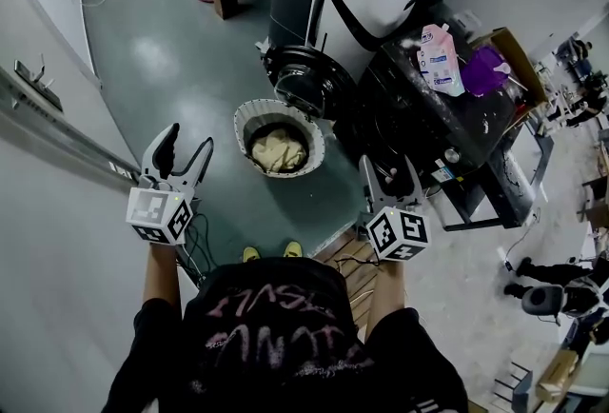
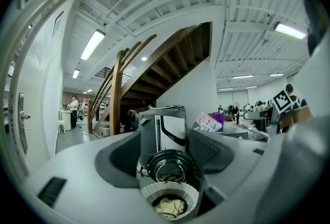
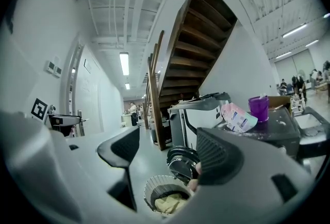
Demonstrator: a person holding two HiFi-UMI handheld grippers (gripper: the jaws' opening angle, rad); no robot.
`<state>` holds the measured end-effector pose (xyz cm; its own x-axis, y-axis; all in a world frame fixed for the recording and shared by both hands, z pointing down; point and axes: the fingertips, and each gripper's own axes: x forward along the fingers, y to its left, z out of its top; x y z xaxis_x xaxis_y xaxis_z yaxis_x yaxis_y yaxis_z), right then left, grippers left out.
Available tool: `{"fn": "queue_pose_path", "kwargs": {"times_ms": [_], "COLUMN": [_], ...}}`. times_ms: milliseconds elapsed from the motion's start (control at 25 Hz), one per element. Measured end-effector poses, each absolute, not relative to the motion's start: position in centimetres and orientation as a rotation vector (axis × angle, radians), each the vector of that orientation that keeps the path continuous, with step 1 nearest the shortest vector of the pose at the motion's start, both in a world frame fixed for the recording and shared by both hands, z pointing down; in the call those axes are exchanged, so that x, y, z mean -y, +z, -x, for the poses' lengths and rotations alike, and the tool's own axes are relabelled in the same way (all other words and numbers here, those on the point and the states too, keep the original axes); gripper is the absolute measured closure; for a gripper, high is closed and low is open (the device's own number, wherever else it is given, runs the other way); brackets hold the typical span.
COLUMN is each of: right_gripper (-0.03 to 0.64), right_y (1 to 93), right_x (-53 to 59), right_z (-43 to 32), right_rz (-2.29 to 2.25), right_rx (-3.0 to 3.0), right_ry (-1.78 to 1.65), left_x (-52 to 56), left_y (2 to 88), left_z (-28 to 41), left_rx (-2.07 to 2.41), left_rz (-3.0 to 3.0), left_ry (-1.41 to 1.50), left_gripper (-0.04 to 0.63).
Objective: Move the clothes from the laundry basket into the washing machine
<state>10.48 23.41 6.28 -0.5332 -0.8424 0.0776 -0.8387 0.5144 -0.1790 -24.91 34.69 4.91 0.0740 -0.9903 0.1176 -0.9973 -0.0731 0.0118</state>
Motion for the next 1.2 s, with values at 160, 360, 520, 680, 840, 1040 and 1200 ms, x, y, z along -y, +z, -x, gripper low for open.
{"fn": "queue_pose_path", "kwargs": {"times_ms": [160, 360, 520, 680, 840, 1040, 1200], "right_gripper": [0.268, 0.268, 0.268, 0.268, 0.268, 0.268, 0.268], "right_y": [6.9, 7.9, 9.1, 10.8, 11.8, 12.4, 13.2], "right_x": [-23.0, -21.9, -20.6, -19.7, -18.9, -17.8, -17.1], "right_z": [-11.1, -12.5, -13.7, -14.3, -14.4, -14.6, -14.0], "right_rz": [1.502, 1.476, 1.453, 1.427, 1.396, 1.392, 1.402], "right_rx": [-2.726, -2.723, -2.732, -2.756, -2.766, -2.747, -2.744], "right_ry": [-0.322, -0.363, -0.386, -0.431, -0.472, -0.509, -0.527], "left_x": [-34.1, -33.1, -32.1, -31.5, -30.8, -29.6, -28.1], "left_y": [5.2, 5.6, 5.8, 6.6, 6.8, 7.4, 8.2], "left_z": [23.8, 22.0, 20.3, 18.4, 17.1, 17.4, 17.9], "left_rx": [2.052, 2.036, 2.055, 2.064, 2.072, 2.047, 2.015], "left_rz": [-2.243, -2.251, -2.237, -2.212, -2.229, -2.222, -2.243], "left_ry": [0.151, 0.196, 0.228, 0.237, 0.313, 0.322, 0.347], "left_gripper": [0.284, 0.283, 0.282, 0.282, 0.282, 0.281, 0.281]}}
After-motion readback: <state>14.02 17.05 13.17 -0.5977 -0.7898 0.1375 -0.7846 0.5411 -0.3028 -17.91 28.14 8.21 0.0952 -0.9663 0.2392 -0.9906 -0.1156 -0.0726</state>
